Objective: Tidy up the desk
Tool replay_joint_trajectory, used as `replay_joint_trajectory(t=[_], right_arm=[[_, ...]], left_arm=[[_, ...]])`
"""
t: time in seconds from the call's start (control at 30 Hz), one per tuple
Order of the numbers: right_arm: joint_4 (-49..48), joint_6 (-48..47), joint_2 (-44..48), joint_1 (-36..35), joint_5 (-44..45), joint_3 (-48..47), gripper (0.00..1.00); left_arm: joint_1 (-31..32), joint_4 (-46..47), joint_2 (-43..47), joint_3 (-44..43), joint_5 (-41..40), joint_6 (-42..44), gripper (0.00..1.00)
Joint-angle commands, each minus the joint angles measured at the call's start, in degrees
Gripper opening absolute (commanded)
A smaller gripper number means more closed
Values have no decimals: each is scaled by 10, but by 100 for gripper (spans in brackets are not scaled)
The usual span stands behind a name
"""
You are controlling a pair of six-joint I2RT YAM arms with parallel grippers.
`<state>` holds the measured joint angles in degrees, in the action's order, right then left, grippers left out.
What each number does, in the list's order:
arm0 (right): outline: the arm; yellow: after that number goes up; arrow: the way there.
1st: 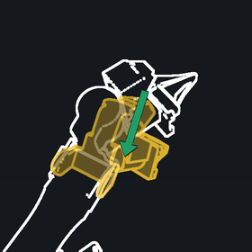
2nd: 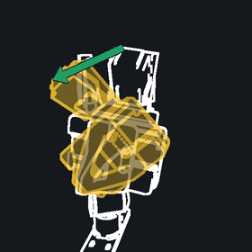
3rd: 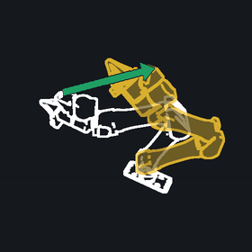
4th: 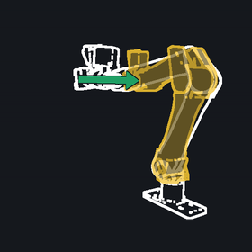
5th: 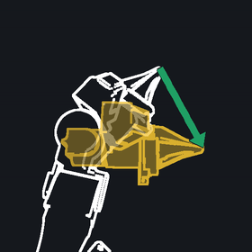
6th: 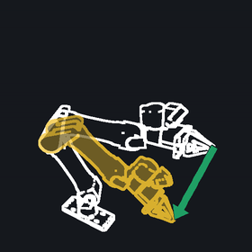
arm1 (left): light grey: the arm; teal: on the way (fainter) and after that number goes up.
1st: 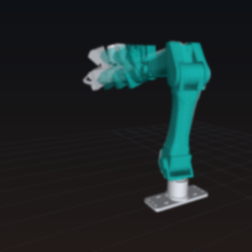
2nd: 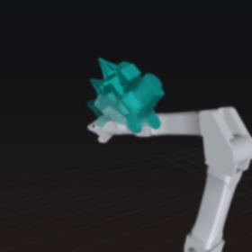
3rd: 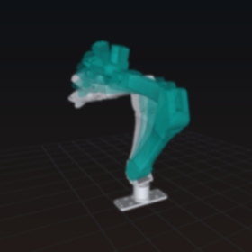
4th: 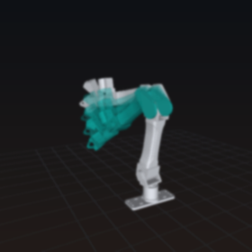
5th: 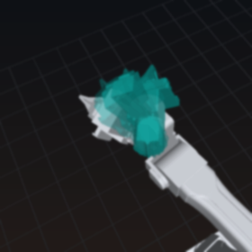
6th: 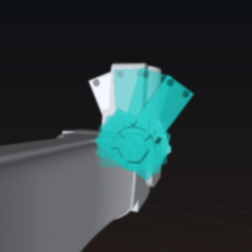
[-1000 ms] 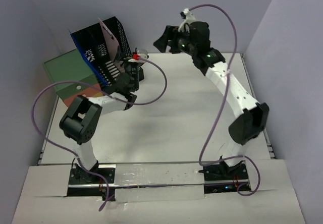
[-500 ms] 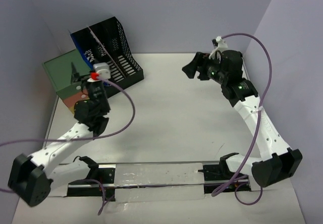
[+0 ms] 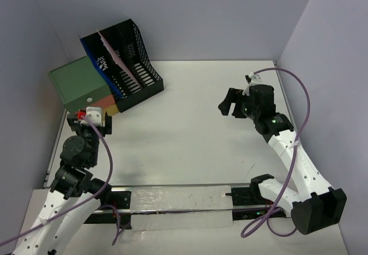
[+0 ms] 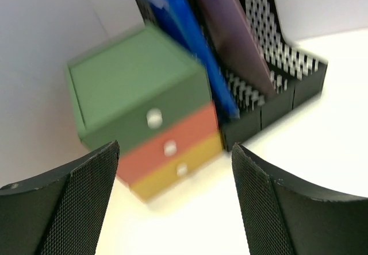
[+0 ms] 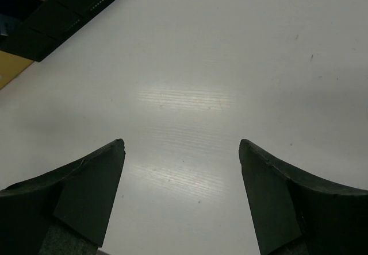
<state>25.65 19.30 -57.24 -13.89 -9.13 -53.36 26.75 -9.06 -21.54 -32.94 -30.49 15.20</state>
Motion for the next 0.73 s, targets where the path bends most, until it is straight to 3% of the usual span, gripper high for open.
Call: replay_joint_trajectory(t=[0.0, 0.2, 0.7], right_arm=[[-40, 15, 16, 4, 59, 20, 87], [-65, 60, 14, 4, 150, 44, 87], [-158, 55, 71, 3, 149, 156, 85]], left_arm=[[-32, -107, 52, 62, 66, -24, 85], [-66, -156, 101, 135, 179, 42, 82], [-195, -173, 179, 170, 232, 65, 86]])
